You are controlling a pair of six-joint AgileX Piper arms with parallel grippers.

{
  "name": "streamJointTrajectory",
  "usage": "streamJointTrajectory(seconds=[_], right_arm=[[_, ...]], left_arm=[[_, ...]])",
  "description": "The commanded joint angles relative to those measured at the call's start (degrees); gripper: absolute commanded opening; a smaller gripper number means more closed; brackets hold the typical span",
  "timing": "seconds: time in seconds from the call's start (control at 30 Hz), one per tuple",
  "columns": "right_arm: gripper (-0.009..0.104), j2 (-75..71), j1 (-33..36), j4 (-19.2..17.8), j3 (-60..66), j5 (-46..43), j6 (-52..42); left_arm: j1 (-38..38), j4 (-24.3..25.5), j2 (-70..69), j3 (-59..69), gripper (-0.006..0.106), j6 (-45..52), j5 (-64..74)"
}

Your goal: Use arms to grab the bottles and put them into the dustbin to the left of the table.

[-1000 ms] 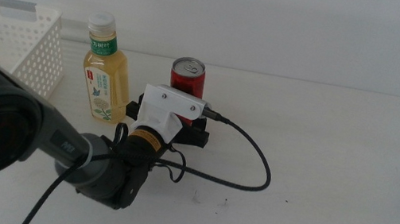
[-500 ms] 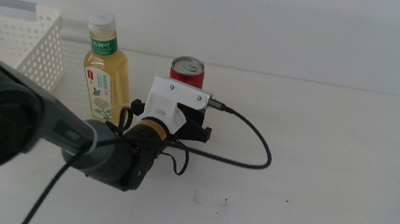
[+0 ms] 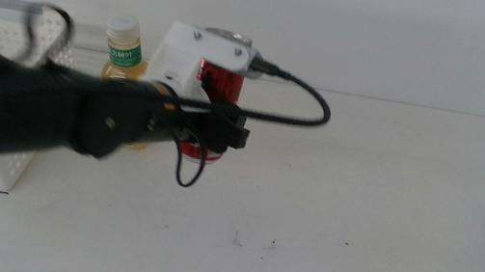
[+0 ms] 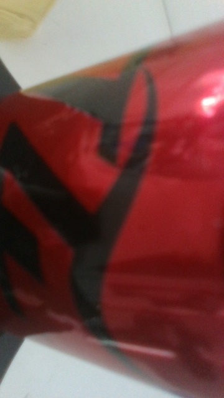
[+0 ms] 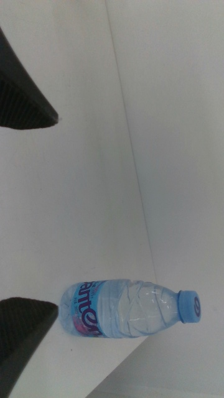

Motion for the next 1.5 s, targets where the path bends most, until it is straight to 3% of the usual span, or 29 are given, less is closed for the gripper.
streamJointTrajectory(seconds=[0.0,0.13,0.2,0.37,0.53,0.7,1.27,1.37,1.47], right_arm=[[0.086,-0.3,-0.5,-0.2,0.2,-0.5,-0.2],[0.086,-0.3,-0.5,-0.2,0.2,-0.5,-0.2],[0.086,-0.3,-0.5,-0.2,0.2,-0.5,-0.2],[0.086,-0.3,-0.5,-0.2,0.2,-0.5,-0.2],[0.086,-0.3,-0.5,-0.2,0.2,-0.5,-0.2],[0.086,-0.3,-0.5,-0.2,0.2,-0.5,-0.2],[0.086,-0.3,-0.5,-0.2,0.2,-0.5,-0.2],[0.086,-0.3,-0.5,-0.2,0.2,-0.5,-0.2],[0.086,-0.3,-0.5,-0.2,0.2,-0.5,-0.2]], left_arm=[[0.7,0.5,-5.5,-1.7,-0.002,-0.2,7.9],[4.2,1.4,-9.9,-7.8,-0.002,0.0,25.8],[6.6,4.2,-11.1,-10.9,-0.002,0.0,34.1],[18.2,5.5,-10.9,-21.6,-0.002,0.3,49.9],[35.1,0.5,-4.5,-34.8,-0.002,7.9,63.8],[44.1,-2.2,3.7,-45.5,-0.002,13.6,69.0],[46.8,2.9,24.0,-49.9,-0.002,18.4,65.7],[46.8,3.5,26.1,-49.9,0.003,18.4,64.3],[46.8,4.2,27.1,-49.9,0.015,18.2,63.8]])
